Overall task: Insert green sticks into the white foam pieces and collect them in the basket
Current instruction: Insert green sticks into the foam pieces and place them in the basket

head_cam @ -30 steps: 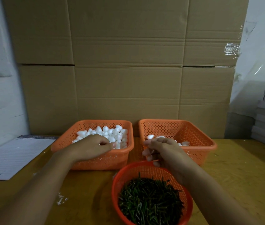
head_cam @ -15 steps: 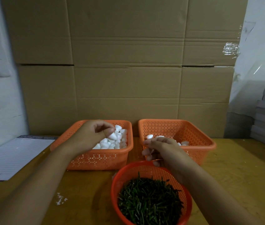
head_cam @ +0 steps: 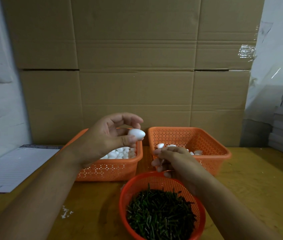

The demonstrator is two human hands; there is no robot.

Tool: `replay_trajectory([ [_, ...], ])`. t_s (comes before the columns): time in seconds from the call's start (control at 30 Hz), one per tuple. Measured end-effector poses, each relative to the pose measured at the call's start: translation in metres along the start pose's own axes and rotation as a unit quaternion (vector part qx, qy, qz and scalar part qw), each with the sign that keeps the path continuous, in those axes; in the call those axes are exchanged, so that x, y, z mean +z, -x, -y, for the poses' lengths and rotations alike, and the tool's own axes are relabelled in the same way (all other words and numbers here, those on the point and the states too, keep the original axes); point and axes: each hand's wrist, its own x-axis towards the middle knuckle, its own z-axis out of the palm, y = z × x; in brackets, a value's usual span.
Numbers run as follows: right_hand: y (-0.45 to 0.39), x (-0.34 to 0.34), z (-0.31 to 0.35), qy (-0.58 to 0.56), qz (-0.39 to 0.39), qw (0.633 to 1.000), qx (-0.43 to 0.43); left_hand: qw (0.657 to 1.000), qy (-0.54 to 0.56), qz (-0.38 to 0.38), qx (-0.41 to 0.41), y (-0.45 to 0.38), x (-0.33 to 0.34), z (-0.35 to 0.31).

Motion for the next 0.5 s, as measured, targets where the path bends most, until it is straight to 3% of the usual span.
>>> replay_trajectory([
  [0.5, 0.0004, 0.0001, 0.0001, 0.002, 0.004, 1.0, 0.003, 0.999, 0.048, 0.015, -0.007, 0.0009, 0.009, -0.0031],
])
